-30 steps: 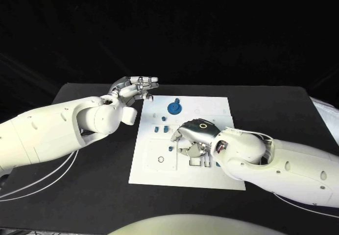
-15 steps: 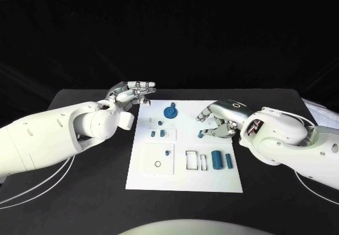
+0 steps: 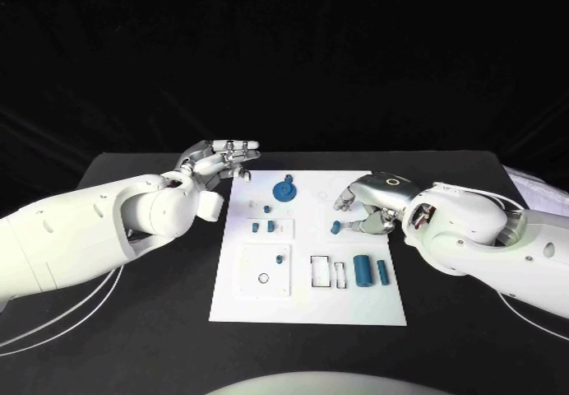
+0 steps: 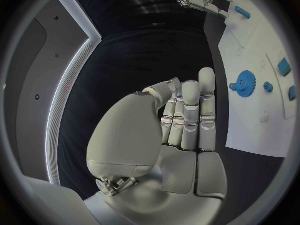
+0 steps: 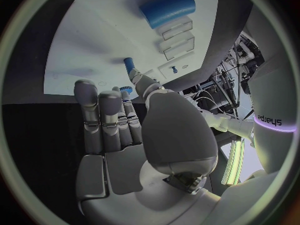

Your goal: Assemble the parts on the task board

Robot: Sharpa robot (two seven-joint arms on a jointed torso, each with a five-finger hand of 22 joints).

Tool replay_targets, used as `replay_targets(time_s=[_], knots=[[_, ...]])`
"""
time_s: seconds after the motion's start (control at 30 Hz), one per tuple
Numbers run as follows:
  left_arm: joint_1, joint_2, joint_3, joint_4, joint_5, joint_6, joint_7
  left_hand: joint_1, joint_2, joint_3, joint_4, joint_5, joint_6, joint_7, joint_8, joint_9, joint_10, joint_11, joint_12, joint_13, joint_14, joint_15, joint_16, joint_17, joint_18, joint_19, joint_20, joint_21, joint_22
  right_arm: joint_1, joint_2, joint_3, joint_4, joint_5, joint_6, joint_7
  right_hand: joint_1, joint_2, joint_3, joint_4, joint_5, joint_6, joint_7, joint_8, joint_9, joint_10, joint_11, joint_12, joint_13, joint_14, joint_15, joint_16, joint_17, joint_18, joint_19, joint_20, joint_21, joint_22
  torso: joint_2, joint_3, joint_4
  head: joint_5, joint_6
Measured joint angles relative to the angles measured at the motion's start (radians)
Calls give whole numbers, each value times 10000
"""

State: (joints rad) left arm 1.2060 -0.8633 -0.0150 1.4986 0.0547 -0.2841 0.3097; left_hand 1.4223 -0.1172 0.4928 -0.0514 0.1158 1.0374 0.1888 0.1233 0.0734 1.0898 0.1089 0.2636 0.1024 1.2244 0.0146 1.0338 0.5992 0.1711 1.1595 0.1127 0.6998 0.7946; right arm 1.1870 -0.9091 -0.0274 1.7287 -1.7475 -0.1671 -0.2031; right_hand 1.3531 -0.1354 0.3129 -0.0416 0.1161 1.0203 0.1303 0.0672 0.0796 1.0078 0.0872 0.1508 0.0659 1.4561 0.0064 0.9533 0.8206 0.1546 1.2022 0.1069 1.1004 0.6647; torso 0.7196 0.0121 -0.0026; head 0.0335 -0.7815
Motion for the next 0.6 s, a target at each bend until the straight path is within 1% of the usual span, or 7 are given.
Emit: replay_targets(time_s=[0.07, 0.23, 0.3, 0.37, 0.47, 0.53, 0.6], knots=[[-1, -2, -1, -3, -1, 2, -3, 0, 0, 0, 0, 0, 0, 0, 0, 0, 0, 0, 0, 0, 0, 0, 0, 0, -1, 0, 0, 0, 6, -38, 62, -13, -31, -49, 121, 19, 32, 32, 0, 0, 45, 77, 29, 0, 11, 56, -13, 51, 0, 0, 0, 0, 0, 0, 0, 0, 0, 16, 0, 0, -5, 0, -9], [-1, -3, -1, -4, -3, 8, -10, 0, 0, 0, 0, 0, 0, 0, 0, 0, 0, 0, 0, 0, 0, 0, 0, 0, 0, 0, 0, 0, 6, -122, 229, -33, -132, -137, 349, 59, 81, 88, 0, 0, 59, 265, -9, 59, 38, 322, -44, 145, -1, 34, -33, 0, 51, 0, 70, -69, 0, 122, 1, 0, -12, 13, -27], [-1, -2, -1, -4, -5, 11, -14, 0, 0, 0, 0, 0, 0, 0, 0, 0, 0, 0, 0, 0, 0, 0, 0, 1, -1, 0, 0, 0, 5, -148, 298, -37, -188, -166, 421, 75, 144, 157, 7, 7, 59, 352, 4, 59, 41, 449, -51, 168, -1, 36, -36, 33, 64, 0, 84, -54, 0, 157, 2, 0, -8, 14, -37], [-1, -2, -1, -4, -5, 13, -17, 0, 0, 0, 0, -1, 0, 0, 0, 0, 0, 0, 0, 0, 0, 0, 0, 1, -1, 0, 0, 0, 5, -168, 350, -39, -233, -189, 472, 88, 65, 236, 77, 72, 59, 421, 7, 59, 57, 567, -73, 204, -1, 70, -70, 64, 89, 1, 142, -66, 73, 229, 2, 0, -6, 15, -42], [-2, -3, -1, -5, -7, 15, -23, 0, 0, 0, 0, -1, 0, 0, 0, 1, 0, 0, 0, 0, 0, 1, 0, 1, -1, 0, 0, 0, 5, -185, 419, -43, -288, -221, 521, 108, 95, 284, 162, 74, 59, 518, 36, 59, 72, 693, -69, 204, -12, 70, -69, 78, 97, 1, 213, -66, 113, 309, 2, 0, -1, 19, -48], [-2, -3, -1, -8, -8, 17, -27, 0, 0, 0, 0, -1, 0, 0, 0, 0, 0, 0, 0, 0, 1, 1, 0, 1, -1, 0, 0, 0, 5, -197, 462, -44, -314, -236, 534, 121, 64, 316, 200, 112, 59, 567, 4, 59, 73, 749, -76, 204, -12, 70, -69, 106, 106, 1, 213, -66, 137, 362, 2, 0, -1, 28, -57], [-2, -3, -1, -9, -9, 19, -31, 0, 0, 0, 0, -1, 0, 0, 0, 1, 0, 0, 0, 0, 1, 1, 0, 1, 0, 0, 0, 0, 5, -205, 502, -44, -345, -247, 534, 129, 40, 344, 275, 106, 59, 618, 38, 59, 81, 819, -72, 204, -11, 69, -70, 106, 109, 2, 250, -103, 186, 407, 2, 0, -2, 35, -59]])
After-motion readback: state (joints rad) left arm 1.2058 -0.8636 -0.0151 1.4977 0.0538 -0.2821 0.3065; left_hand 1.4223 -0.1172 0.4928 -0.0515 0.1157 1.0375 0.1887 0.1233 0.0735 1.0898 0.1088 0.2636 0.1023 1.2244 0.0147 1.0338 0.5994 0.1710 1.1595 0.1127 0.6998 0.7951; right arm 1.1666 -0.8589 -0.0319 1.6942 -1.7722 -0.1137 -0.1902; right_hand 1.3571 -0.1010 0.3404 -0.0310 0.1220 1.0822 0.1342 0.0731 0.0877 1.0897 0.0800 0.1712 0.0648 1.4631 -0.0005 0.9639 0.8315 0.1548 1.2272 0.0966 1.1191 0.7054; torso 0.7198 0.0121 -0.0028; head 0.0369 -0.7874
